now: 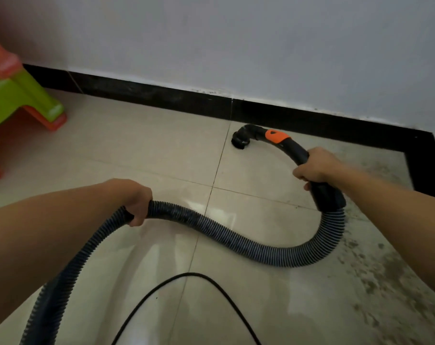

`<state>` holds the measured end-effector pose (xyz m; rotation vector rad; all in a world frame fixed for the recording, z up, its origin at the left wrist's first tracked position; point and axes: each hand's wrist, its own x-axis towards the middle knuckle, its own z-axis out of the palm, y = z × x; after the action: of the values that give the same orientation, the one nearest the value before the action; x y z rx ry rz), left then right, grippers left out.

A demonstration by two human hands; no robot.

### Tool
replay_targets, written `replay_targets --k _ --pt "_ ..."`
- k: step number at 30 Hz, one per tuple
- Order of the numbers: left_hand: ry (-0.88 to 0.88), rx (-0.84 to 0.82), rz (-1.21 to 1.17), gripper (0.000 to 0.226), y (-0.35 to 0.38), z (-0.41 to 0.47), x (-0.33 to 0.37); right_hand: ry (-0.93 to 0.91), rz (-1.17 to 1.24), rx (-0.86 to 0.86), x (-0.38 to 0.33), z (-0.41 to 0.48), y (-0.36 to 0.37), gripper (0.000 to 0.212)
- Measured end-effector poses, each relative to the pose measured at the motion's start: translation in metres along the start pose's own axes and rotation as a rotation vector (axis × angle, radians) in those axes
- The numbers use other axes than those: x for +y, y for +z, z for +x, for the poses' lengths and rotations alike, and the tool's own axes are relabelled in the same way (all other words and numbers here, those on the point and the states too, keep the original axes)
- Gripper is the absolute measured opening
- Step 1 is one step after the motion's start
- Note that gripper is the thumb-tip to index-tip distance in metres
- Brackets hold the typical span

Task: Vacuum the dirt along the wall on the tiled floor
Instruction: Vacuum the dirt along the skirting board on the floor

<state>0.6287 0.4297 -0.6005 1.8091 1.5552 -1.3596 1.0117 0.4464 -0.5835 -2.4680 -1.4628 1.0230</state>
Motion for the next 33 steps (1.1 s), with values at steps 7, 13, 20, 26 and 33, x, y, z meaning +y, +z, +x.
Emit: replay_targets --k 7,13,20,26,33 --pt "0.103 0.008 -0.252 0.032 0.033 0.025 0.009 -0.032 -0.088 -0.188 0.018 -0.024 0.009 0.021" --pt "0.182 0.122 -0.466 0.028 0.059 -0.018 0.049 -0.069 -0.222 -0.298 0.040 -0.089 -0.001 0.020" --pt "-0.021 0.143 -0.588 0.028 0.048 -0.129 0.045 0.087 0.219 -0.285 0.011 -0.158 -0.076 0.015" --pt "-0.059 0.012 -0.629 0.037 0.007 -0.232 0.020 0.008 0.331 -0.261 -0.033 -0.213 -0.151 0.021" --pt "-0.178 0.241 -1.235 0.037 -0.119 -0.306 0.032 -0.213 -0.029 -0.377 -0.071 -0.258 -0.219 0.027"
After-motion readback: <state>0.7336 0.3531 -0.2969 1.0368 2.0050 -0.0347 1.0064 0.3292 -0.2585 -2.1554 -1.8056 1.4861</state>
